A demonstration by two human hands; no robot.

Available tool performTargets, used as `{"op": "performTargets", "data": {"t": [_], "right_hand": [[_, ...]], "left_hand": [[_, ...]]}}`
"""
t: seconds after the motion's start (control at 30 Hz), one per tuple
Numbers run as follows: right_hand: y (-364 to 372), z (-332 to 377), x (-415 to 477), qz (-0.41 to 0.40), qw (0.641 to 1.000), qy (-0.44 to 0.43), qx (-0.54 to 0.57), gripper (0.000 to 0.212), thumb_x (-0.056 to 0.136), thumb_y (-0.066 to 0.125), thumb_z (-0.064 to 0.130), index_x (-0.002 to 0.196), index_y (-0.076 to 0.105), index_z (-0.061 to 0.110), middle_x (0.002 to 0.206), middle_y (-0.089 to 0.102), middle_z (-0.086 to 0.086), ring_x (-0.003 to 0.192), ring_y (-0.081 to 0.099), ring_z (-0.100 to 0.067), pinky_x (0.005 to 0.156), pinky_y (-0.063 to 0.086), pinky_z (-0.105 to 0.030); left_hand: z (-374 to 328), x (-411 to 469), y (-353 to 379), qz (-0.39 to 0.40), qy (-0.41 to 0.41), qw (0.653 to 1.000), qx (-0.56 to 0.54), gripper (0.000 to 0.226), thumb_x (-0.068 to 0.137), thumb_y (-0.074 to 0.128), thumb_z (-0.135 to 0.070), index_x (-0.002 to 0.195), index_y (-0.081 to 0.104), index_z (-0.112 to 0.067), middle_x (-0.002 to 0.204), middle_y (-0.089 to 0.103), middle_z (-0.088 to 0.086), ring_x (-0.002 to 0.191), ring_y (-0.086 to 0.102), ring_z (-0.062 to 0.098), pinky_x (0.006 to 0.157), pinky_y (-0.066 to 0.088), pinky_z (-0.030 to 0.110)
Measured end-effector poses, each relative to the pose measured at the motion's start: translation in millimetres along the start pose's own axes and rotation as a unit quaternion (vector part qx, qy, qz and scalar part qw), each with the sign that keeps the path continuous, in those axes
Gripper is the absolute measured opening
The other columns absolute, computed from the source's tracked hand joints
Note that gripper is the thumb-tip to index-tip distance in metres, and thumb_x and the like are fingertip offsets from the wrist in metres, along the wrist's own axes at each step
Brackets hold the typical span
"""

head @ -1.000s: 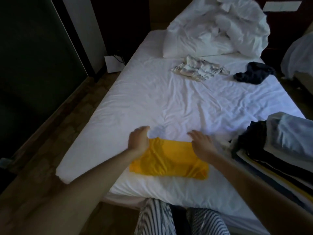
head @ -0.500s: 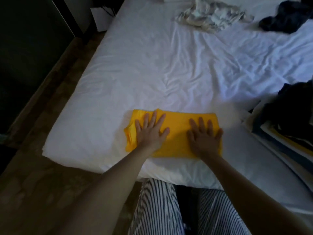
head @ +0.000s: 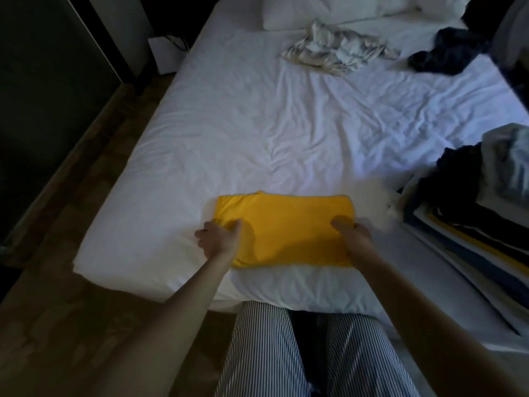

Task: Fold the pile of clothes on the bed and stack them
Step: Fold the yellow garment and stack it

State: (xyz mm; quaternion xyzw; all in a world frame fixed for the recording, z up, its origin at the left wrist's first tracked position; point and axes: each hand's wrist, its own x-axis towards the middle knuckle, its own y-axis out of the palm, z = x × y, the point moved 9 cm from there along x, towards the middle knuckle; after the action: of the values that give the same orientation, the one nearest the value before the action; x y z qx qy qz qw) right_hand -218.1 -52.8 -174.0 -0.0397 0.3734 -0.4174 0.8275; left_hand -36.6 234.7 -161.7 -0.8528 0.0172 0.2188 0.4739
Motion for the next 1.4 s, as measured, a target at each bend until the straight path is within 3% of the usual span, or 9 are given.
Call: {"op": "performTargets", "data": {"t": [0.17,0.3,0.47,0.67,0.77,0.9,1.17,1.23,1.4], "right_hand": [[15,-7,-14,0.081,0.991,0.028,0.098,0.061,0.084,0.068,0.026,0.135,0.045,0.0,0.135,0.05,-0.022,0.119,0.05,-0.04,0.098,0.042,-0.051],[2,0,-19,0.098,0.989,0.038,0.1,0.057,0.088,0.064,0.023,0.136,0.044,0.0,0.139,0.045,-0.022,0.123,0.045,-0.04,0.098,0.039,-0.047],[-38,33,-23,0.114,0.979,0.007,0.167,0.053,0.086,0.065,0.025,0.132,0.05,0.005,0.132,0.052,-0.019,0.117,0.053,-0.039,0.096,0.044,-0.051],[-123,97,-62,0.096,0.963,-0.077,0.241,0.041,0.089,0.062,0.019,0.122,0.054,-0.002,0.114,0.06,-0.021,0.096,0.061,-0.034,0.078,0.051,-0.045],[-177,125,-85,0.078,0.956,-0.118,0.256,0.038,0.089,0.061,0.02,0.122,0.054,0.002,0.111,0.061,-0.016,0.096,0.061,-0.031,0.081,0.051,-0.045],[-260,146,-101,0.044,0.944,-0.176,0.277,0.016,0.091,0.058,0.019,0.105,0.056,0.011,0.095,0.061,-0.01,0.077,0.06,-0.019,0.064,0.05,-0.036],[-419,125,-86,-0.037,0.943,-0.17,0.284,0.051,0.088,0.059,0.028,0.132,0.047,0.006,0.122,0.057,-0.018,0.098,0.059,-0.032,0.079,0.05,-0.048],[-441,99,-75,-0.072,0.952,-0.122,0.272,0.055,0.088,0.061,0.028,0.134,0.043,0.004,0.125,0.054,-0.02,0.105,0.056,-0.035,0.091,0.045,-0.054],[-446,33,-54,-0.108,0.977,0.015,0.184,0.062,0.091,0.059,0.02,0.141,0.03,0.0,0.143,0.036,-0.021,0.129,0.039,-0.039,0.103,0.034,-0.048]], "left_hand": [[-9,-13,12,0.106,0.055,0.989,-0.086,0.06,0.083,0.068,-0.037,0.129,0.049,-0.002,0.13,0.053,0.021,0.117,0.053,0.037,0.093,0.046,0.041],[-19,-28,13,0.221,0.009,0.943,-0.25,0.046,0.085,0.068,-0.014,0.127,0.054,-0.003,0.126,0.058,0.021,0.107,0.06,0.034,0.092,0.05,0.046],[-76,-56,-13,0.289,0.067,0.893,-0.339,0.036,0.09,0.06,-0.007,0.125,0.054,-0.002,0.101,0.065,0.017,0.079,0.062,0.025,0.071,0.052,0.033],[-168,-113,-37,0.329,0.163,0.842,-0.396,0.027,0.092,0.057,-0.01,0.119,0.056,-0.008,0.097,0.067,0.013,0.066,0.071,0.018,0.054,0.058,0.03],[-219,-146,-42,0.356,0.211,0.815,-0.404,0.024,0.093,0.054,-0.012,0.117,0.056,-0.012,0.098,0.067,0.011,0.071,0.071,0.018,0.06,0.059,0.035],[-286,-200,-31,0.401,0.273,0.785,-0.386,0.04,0.095,0.053,-0.02,0.134,0.047,-0.015,0.118,0.063,0.012,0.097,0.066,0.025,0.069,0.058,0.037],[-391,-323,48,0.512,0.314,0.718,-0.352,0.039,0.096,0.051,-0.02,0.135,0.045,-0.013,0.119,0.06,0.013,0.101,0.063,0.028,0.08,0.054,0.042],[-398,-338,84,0.531,0.291,0.728,-0.321,0.042,0.095,0.054,-0.021,0.135,0.046,-0.012,0.125,0.059,0.016,0.103,0.062,0.032,0.082,0.053,0.045],[-362,-314,159,0.453,0.22,0.853,-0.139,0.054,0.084,0.071,-0.023,0.13,0.052,-0.004,0.129,0.057,0.02,0.109,0.06,0.034,0.091,0.051,0.044]]}}
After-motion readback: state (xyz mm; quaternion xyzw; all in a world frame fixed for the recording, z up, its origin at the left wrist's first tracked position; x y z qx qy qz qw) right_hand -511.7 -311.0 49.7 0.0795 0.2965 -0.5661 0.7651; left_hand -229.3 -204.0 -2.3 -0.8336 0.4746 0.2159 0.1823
